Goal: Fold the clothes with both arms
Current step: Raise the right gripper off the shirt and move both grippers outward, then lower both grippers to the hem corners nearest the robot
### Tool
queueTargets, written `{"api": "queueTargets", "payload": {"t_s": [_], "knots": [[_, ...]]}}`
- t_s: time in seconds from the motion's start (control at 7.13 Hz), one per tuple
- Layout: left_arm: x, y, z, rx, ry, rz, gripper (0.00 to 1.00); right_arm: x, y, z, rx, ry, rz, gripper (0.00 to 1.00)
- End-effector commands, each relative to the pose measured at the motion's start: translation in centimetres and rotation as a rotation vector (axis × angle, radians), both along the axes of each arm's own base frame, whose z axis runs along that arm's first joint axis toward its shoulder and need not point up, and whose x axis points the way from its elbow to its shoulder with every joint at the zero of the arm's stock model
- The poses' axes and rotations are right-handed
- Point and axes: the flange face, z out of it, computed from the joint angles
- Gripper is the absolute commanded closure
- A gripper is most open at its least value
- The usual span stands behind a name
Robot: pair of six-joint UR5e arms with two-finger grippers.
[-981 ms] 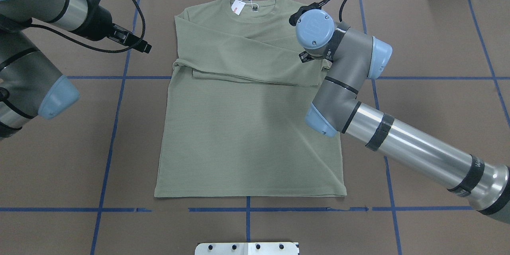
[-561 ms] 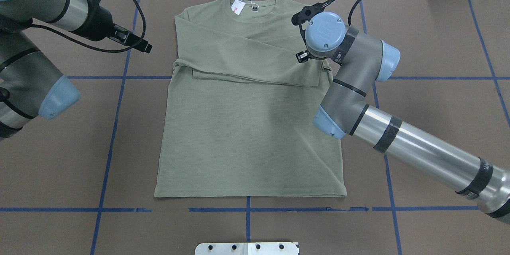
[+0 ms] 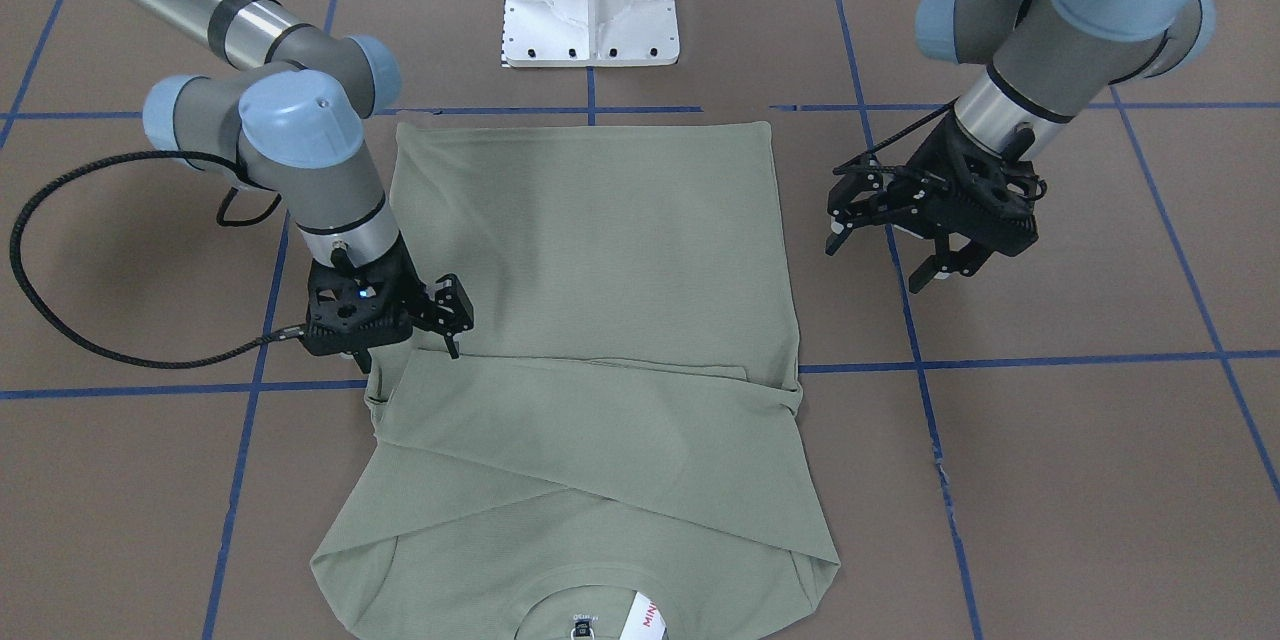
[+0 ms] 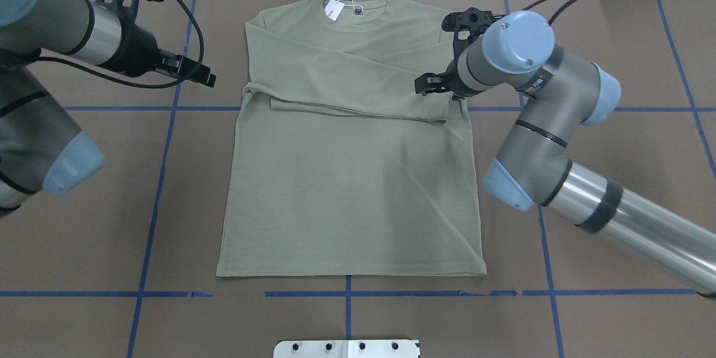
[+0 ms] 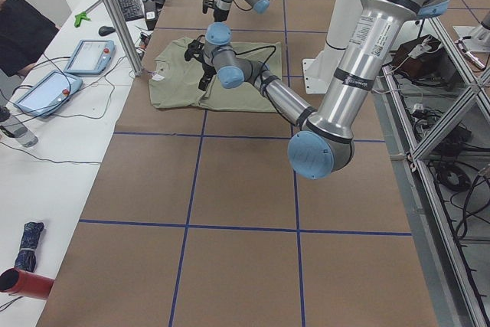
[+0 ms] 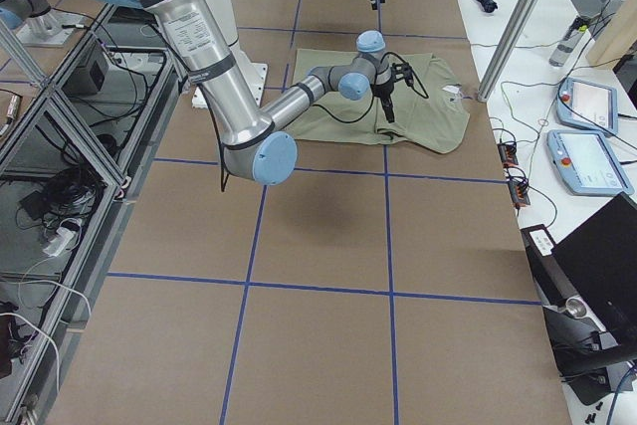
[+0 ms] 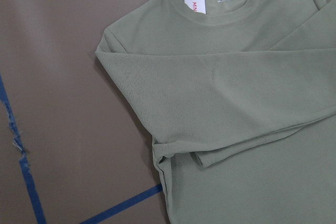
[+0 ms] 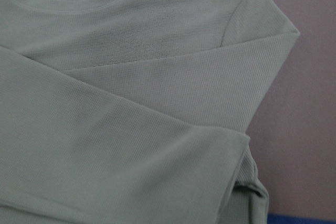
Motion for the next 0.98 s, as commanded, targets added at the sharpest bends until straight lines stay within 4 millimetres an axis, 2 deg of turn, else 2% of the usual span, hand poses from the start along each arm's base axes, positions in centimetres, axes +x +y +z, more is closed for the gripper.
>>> {"api": "queueTargets", "payload": {"t_s": [0.0,0.14,0.28,0.42,0.56,0.7,0.84], "knots": [[2.6,8.7,1.5,-0.137,0.097,-0.109,0.02,6.8,9.7,2.5,-0.133,-0.102,0.064,0.0],[4.1,12.0,3.4,-0.177,0.162,-0.132,0.05,8.0,13.7,3.0,-0.184,-0.123,0.069,0.01],[5.7,14.9,4.0,-0.291,0.212,-0.154,0.2,7.8,17.5,3.7,-0.223,-0.125,0.118,0.01],[7.7,17.9,3.8,-0.369,0.235,-0.171,0.24,6.6,21.2,4.2,-0.236,-0.156,0.161,0.02],[9.8,20.7,4.4,-0.4,0.231,-0.191,0.25,6.3,24.6,6.3,-0.229,-0.208,0.168,0.03],[11.2,23.0,5.6,-0.435,0.213,-0.195,0.25,6.8,27.0,8.0,-0.237,-0.256,0.187,0.05],[12.0,24.9,6.8,-0.441,0.192,-0.205,0.25,6.0,28.1,8.1,-0.223,-0.256,0.198,0.06]]}}
